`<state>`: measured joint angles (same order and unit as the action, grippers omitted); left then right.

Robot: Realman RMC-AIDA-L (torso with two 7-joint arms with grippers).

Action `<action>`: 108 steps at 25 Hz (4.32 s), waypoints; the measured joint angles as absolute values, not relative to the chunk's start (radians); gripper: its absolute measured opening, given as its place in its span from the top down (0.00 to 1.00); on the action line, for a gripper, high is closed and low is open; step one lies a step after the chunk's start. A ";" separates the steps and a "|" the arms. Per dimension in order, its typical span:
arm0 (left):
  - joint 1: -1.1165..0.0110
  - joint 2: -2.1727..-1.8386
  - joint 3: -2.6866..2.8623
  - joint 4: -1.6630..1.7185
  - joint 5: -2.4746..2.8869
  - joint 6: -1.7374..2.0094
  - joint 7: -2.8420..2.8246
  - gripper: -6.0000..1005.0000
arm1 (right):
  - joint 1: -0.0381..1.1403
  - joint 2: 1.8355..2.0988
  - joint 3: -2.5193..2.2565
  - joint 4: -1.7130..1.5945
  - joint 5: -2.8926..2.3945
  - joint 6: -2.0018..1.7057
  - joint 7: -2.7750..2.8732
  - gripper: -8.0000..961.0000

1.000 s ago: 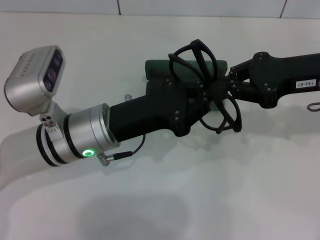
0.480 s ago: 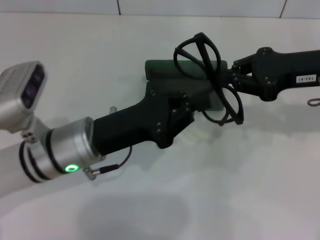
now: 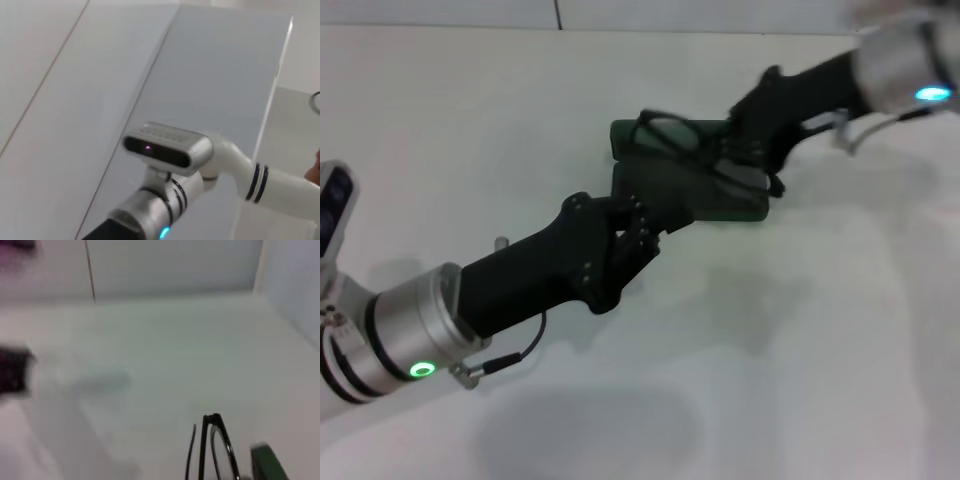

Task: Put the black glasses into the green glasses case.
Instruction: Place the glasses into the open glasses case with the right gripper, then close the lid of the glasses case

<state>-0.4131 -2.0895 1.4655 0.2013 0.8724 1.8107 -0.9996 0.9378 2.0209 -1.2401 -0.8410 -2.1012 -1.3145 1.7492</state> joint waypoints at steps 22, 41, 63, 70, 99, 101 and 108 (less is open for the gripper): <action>-0.344 -2.085 1.463 0.193 0.824 1.819 -0.973 0.96 | 1.079 2.028 -1.952 -0.892 -2.416 -0.900 2.116 0.94; -0.348 -2.086 1.463 0.192 0.824 1.818 -0.980 0.96 | 1.008 2.028 -2.021 -0.942 -2.490 -0.790 2.174 0.94; -0.350 -2.086 1.463 0.192 0.826 1.819 -0.979 0.95 | 1.003 2.028 -2.013 -0.938 -2.444 -0.786 2.184 0.79; -0.351 -2.085 1.463 0.192 0.827 1.819 -0.980 0.95 | 0.978 2.028 -2.012 -0.973 -2.445 -0.809 2.211 0.78; -0.779 -1.828 1.429 0.307 0.971 1.307 -1.295 0.95 | 0.204 1.993 -0.850 -1.009 -1.522 -1.815 1.656 0.63; -0.859 -1.846 1.430 0.312 1.100 1.194 -1.330 0.90 | 0.207 1.994 -0.743 -0.909 -1.571 -1.917 1.590 0.63; -1.011 -1.945 1.428 0.308 1.468 0.940 -1.477 0.78 | 0.194 1.997 -0.701 -0.742 -1.611 -1.926 1.485 0.63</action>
